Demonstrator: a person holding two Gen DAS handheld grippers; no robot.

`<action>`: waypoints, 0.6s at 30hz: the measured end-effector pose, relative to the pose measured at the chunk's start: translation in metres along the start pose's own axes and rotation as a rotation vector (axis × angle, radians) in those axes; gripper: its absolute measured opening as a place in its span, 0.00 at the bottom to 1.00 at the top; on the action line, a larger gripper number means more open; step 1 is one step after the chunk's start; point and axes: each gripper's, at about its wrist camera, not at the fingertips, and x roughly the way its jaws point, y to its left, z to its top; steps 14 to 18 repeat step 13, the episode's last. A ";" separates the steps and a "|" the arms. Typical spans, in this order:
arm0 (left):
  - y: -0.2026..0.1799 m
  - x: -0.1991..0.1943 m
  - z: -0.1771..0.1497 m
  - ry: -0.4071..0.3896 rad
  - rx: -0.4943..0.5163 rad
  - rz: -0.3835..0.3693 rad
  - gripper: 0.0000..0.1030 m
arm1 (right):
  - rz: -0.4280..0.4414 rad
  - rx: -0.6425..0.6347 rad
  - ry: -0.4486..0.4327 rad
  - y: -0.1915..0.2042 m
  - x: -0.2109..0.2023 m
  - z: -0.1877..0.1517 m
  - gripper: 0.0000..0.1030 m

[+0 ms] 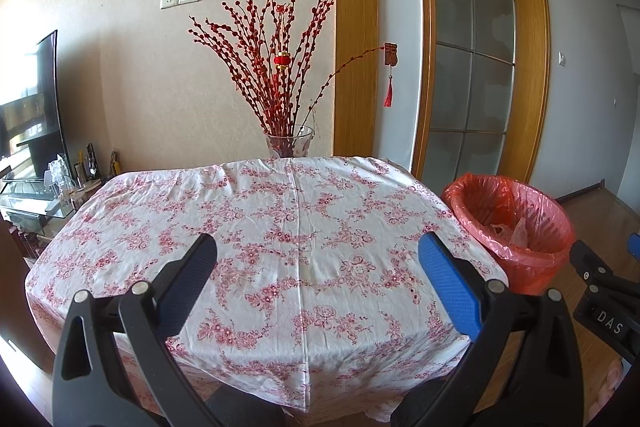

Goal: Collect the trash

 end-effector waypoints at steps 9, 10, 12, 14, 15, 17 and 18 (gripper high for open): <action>-0.001 -0.001 0.001 -0.003 0.008 0.002 0.96 | 0.001 -0.001 0.001 -0.001 0.001 -0.001 0.98; -0.001 -0.001 0.001 -0.004 0.008 0.001 0.96 | 0.001 -0.001 0.001 -0.001 0.000 -0.001 0.98; -0.001 0.000 0.001 -0.003 0.007 0.000 0.96 | 0.002 -0.001 0.001 -0.002 0.001 -0.002 0.98; -0.001 0.000 0.001 -0.003 0.007 0.001 0.96 | 0.002 -0.001 0.002 -0.002 0.000 -0.003 0.98; -0.001 0.000 0.001 -0.003 0.007 0.001 0.96 | 0.002 -0.001 0.002 -0.002 0.000 -0.003 0.98; -0.001 0.000 0.001 -0.003 0.007 0.001 0.96 | 0.002 -0.001 0.002 -0.002 0.000 -0.003 0.98; -0.001 0.000 0.001 -0.003 0.007 0.001 0.96 | 0.002 -0.001 0.002 -0.002 0.000 -0.003 0.98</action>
